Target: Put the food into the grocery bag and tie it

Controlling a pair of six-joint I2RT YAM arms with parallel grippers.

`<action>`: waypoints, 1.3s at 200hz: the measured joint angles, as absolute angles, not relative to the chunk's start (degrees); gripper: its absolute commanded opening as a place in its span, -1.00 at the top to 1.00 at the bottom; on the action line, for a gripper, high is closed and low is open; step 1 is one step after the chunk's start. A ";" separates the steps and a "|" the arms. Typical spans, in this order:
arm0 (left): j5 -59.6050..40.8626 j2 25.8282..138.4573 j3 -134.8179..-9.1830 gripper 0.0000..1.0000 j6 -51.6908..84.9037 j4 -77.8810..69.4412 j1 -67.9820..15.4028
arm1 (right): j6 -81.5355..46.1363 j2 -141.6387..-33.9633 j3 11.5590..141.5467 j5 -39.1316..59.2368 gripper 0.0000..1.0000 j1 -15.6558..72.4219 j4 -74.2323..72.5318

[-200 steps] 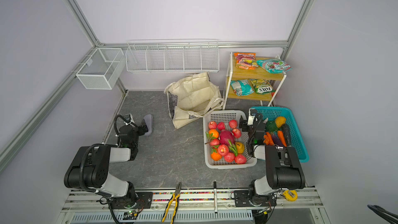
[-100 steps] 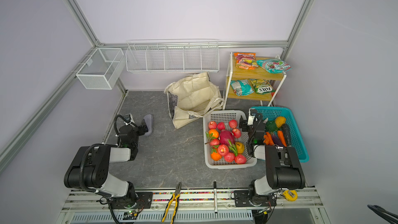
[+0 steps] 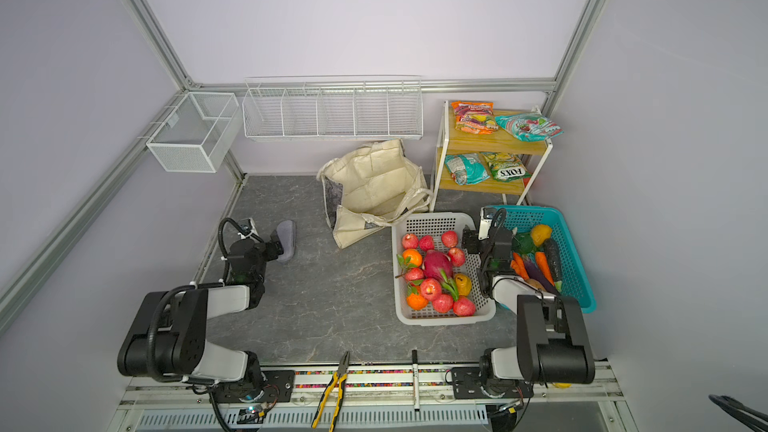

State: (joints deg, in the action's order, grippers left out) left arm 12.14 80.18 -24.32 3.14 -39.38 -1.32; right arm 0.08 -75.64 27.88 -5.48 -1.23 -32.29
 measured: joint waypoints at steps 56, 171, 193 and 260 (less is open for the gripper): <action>14.74 64.49 -46.35 -0.33 11.03 -7.09 -3.11 | -17.32 -56.95 42.52 -14.92 -0.93 0.40 -0.78; 14.11 60.66 -71.55 -0.40 36.49 45.50 -22.13 | -65.80 -64.36 69.54 -9.34 -0.95 23.97 44.18; 13.43 62.39 -76.69 -0.40 37.71 46.89 -23.14 | -72.97 -69.71 75.33 -8.58 -1.00 28.51 45.12; 13.96 61.43 -78.52 -0.39 38.74 48.49 -23.97 | -91.59 -88.42 91.98 -8.45 -0.85 39.77 45.84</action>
